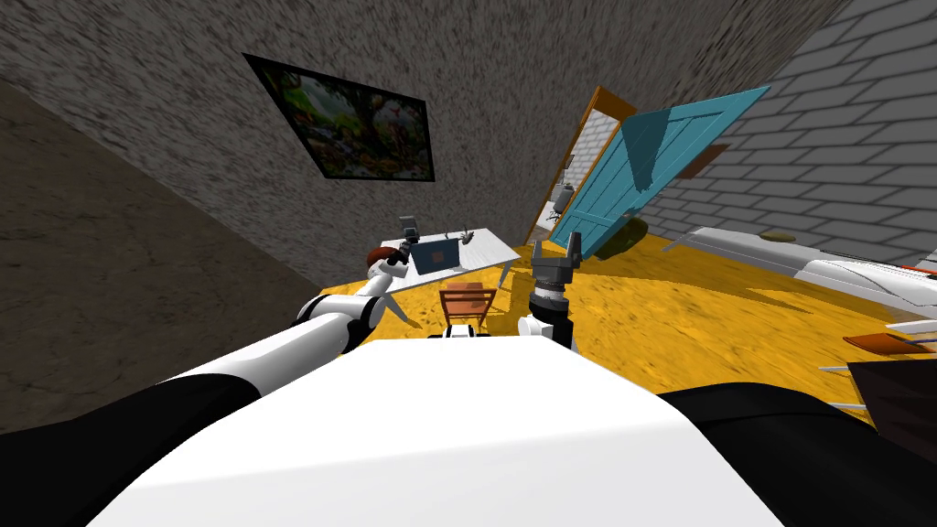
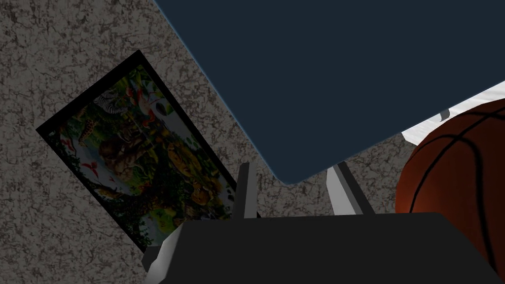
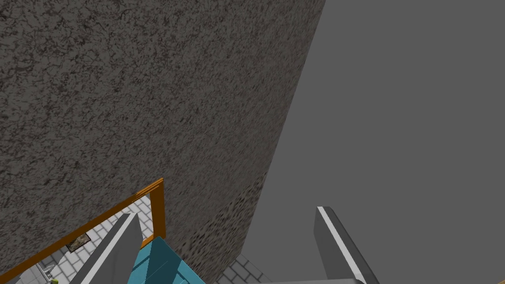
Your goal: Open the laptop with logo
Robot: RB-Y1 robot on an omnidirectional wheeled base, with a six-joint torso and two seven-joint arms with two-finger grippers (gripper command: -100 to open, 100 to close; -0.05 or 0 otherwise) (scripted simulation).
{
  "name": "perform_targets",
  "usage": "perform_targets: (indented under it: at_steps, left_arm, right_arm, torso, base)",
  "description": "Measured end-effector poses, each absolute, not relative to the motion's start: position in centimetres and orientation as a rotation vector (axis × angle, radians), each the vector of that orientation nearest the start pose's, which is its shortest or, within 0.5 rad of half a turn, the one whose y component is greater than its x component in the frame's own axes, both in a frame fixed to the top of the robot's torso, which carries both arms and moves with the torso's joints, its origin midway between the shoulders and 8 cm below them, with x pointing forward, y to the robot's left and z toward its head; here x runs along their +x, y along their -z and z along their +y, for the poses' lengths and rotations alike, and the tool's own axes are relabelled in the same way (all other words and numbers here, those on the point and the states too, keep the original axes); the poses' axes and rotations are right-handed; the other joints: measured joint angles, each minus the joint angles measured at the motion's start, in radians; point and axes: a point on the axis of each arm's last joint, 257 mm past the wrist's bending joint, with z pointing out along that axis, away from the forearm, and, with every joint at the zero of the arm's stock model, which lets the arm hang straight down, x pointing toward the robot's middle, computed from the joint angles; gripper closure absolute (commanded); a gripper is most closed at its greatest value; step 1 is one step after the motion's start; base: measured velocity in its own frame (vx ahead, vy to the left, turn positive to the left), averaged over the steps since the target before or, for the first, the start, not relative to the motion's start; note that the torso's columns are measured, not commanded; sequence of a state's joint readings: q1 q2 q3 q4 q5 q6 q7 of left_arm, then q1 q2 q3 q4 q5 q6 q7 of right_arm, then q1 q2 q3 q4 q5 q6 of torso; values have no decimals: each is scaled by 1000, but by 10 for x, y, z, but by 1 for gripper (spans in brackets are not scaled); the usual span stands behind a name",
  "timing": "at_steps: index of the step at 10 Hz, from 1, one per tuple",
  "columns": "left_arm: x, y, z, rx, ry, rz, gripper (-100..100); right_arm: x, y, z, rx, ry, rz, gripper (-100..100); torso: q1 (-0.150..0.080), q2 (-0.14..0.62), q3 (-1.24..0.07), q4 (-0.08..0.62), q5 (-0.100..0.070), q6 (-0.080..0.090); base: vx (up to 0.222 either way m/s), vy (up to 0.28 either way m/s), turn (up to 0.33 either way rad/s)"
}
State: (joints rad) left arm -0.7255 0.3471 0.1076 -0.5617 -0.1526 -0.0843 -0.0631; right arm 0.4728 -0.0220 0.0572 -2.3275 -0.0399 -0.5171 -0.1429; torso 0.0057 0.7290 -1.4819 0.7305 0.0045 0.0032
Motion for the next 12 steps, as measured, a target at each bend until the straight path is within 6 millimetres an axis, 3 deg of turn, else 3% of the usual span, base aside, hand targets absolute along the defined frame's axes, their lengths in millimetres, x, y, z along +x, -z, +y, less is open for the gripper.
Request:
perform_targets:
  at_steps: [12]
  left_arm:
    - [707,232,348,-1160,615,1557,100]
  right_arm:
    - [334,-56,-258,653,-1551,510,0]
  torso:
    - [-2,4,2,2,-2,-4]
  base:
    - [9,55,-41]
